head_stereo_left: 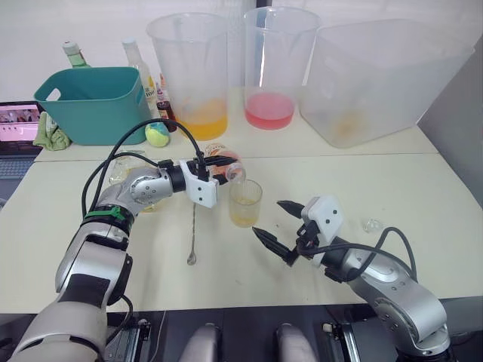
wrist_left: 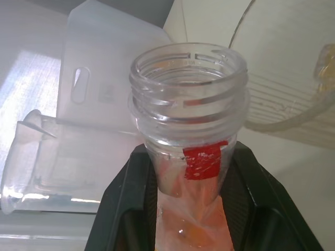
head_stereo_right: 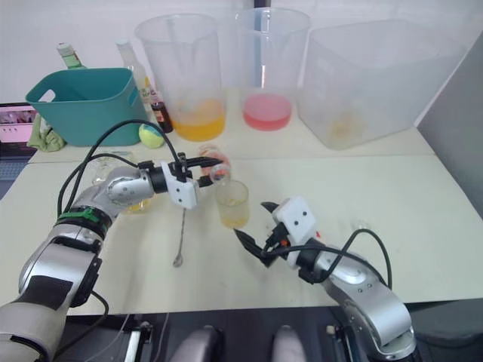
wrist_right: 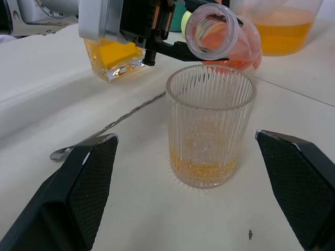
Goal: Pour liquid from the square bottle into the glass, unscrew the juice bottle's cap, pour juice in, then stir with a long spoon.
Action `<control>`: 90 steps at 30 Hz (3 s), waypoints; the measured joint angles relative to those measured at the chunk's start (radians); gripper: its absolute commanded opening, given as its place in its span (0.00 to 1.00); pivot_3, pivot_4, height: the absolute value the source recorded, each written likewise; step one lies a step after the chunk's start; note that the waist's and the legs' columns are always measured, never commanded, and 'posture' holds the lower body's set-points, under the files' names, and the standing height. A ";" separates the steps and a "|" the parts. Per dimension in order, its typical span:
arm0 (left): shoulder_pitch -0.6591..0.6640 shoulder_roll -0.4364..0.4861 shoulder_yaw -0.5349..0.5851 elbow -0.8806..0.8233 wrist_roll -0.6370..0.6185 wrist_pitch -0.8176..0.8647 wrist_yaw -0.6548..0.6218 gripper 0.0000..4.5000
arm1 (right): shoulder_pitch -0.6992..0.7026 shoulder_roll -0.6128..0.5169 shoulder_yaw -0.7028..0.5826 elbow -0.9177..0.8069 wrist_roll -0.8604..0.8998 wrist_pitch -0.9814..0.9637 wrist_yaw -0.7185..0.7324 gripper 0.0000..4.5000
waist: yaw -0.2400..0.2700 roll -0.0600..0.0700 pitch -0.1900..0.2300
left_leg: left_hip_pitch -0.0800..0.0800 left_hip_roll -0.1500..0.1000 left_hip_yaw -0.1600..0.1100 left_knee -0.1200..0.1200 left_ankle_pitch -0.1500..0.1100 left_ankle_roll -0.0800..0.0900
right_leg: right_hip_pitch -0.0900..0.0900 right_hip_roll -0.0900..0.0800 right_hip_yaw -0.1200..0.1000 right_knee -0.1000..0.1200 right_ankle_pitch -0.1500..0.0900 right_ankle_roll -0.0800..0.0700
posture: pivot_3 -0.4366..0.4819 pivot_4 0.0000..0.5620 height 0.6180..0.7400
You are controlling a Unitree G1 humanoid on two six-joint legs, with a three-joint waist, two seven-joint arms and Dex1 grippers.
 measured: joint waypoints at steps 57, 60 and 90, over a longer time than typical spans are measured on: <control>-0.132 0.074 -0.315 -0.016 0.496 0.052 0.726 0.28 | 0.000 0.001 -0.003 -0.009 0.005 0.023 -0.013 0.99 | 0.001 0.000 0.000 | -0.001 -0.001 0.000 0.000 0.000 0.000 | 0.000 0.000 0.000 0.001 0.000 0.000 | 0.48 0.27 0.91; -0.144 0.075 -0.327 -0.016 0.509 0.053 0.736 0.28 | 0.000 0.002 -0.003 -0.009 0.005 0.023 -0.013 0.99 | 0.001 0.000 0.000 | -0.001 -0.001 0.000 0.000 0.000 0.000 | 0.000 0.000 0.000 0.001 0.000 0.000 | 0.48 0.27 0.91; -0.081 0.020 -0.169 0.061 0.012 0.053 0.256 0.28 | -0.011 0.001 -0.005 -0.001 0.004 0.023 -0.008 0.99 | -0.008 0.000 0.000 | -0.001 -0.001 -0.001 0.001 0.000 0.000 | -0.001 0.000 0.000 0.008 0.000 0.000 | 0.48 0.27 0.91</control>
